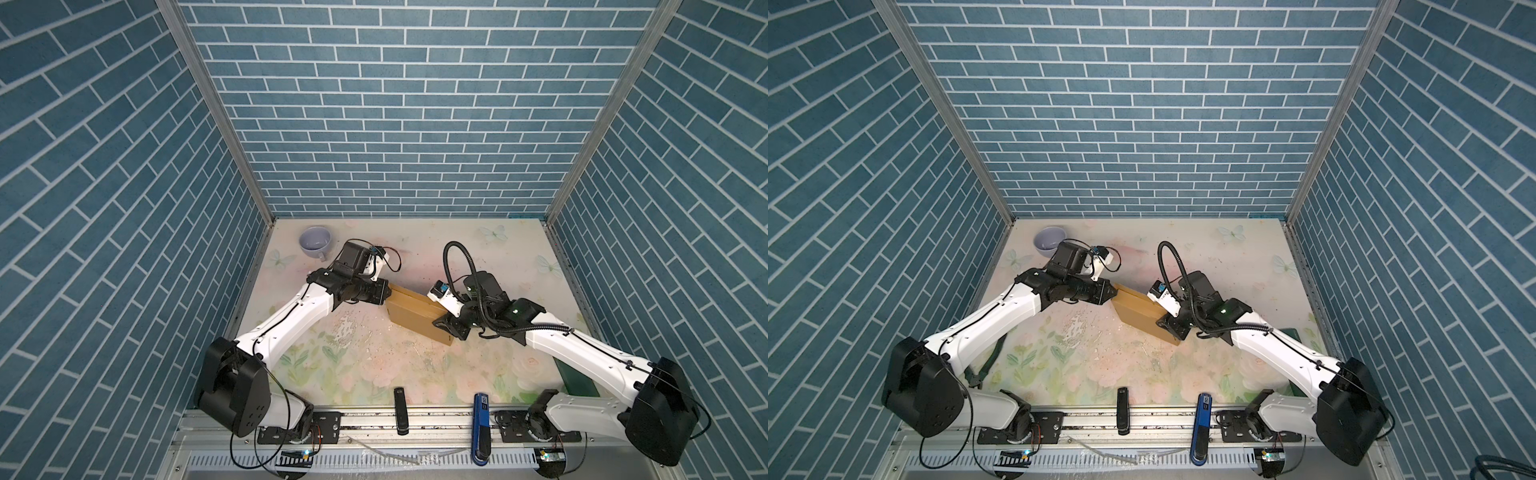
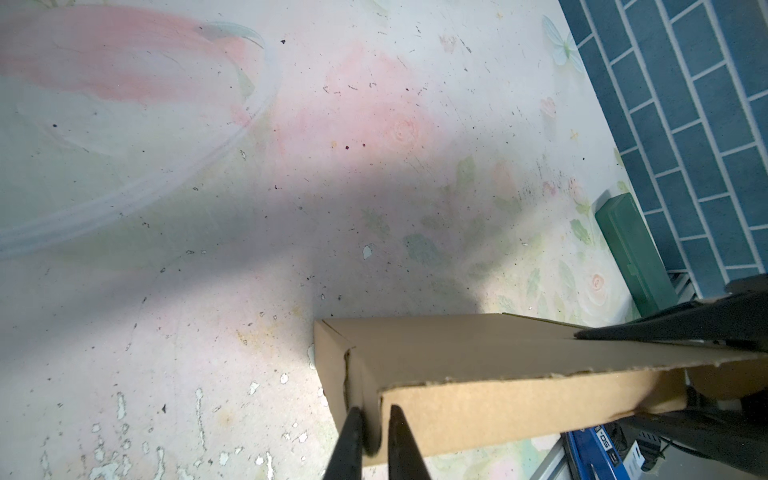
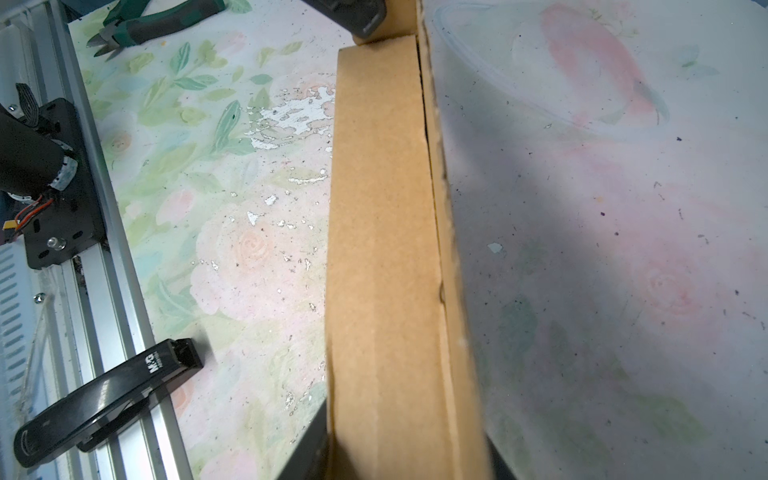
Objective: Fold the paper box
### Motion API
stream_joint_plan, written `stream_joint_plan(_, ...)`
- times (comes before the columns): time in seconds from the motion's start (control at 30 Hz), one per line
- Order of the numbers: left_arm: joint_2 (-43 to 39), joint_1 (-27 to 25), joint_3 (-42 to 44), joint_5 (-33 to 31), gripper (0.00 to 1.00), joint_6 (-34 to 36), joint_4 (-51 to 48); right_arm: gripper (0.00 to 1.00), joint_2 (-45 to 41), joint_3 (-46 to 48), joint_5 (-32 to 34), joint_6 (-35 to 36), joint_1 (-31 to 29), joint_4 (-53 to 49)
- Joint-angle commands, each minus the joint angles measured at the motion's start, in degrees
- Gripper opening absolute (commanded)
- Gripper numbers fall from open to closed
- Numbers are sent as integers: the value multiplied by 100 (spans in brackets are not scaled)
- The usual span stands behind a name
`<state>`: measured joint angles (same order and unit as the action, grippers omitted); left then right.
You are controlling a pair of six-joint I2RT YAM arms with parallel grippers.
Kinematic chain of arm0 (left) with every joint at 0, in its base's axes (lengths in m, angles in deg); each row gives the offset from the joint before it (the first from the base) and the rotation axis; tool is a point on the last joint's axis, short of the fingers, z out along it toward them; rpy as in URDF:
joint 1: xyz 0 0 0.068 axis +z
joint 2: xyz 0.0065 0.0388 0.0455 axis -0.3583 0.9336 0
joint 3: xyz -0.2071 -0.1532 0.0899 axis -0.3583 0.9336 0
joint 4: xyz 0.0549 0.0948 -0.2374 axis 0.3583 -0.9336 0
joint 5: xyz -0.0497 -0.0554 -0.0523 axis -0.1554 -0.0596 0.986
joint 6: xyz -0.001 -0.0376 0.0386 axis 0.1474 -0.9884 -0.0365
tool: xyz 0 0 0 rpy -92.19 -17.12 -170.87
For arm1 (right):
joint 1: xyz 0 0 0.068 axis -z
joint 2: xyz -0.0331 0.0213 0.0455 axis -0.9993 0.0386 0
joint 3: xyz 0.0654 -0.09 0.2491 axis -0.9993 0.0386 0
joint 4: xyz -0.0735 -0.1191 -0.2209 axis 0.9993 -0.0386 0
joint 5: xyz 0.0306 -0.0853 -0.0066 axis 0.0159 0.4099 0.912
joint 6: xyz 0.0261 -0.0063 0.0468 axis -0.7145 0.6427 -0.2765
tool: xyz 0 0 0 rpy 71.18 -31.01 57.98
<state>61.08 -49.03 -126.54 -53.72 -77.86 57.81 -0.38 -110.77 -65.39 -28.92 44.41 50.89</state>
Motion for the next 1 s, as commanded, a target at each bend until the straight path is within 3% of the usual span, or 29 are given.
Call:
stream_joint_plan(0.0, 55, -135, -129, 418, 14, -22, -5, 20, 32, 103, -52, -41, -32, 409)
stream_joint_plan(0.5, 75, -132, -116, 461, 15, -147, 59, 20, 8, 149, -51, -35, -21, 414)
stream_joint_plan(0.97, -91, -133, 62, -486, 11, 28, 40, 20, -6, 142, -56, -35, -20, 372)
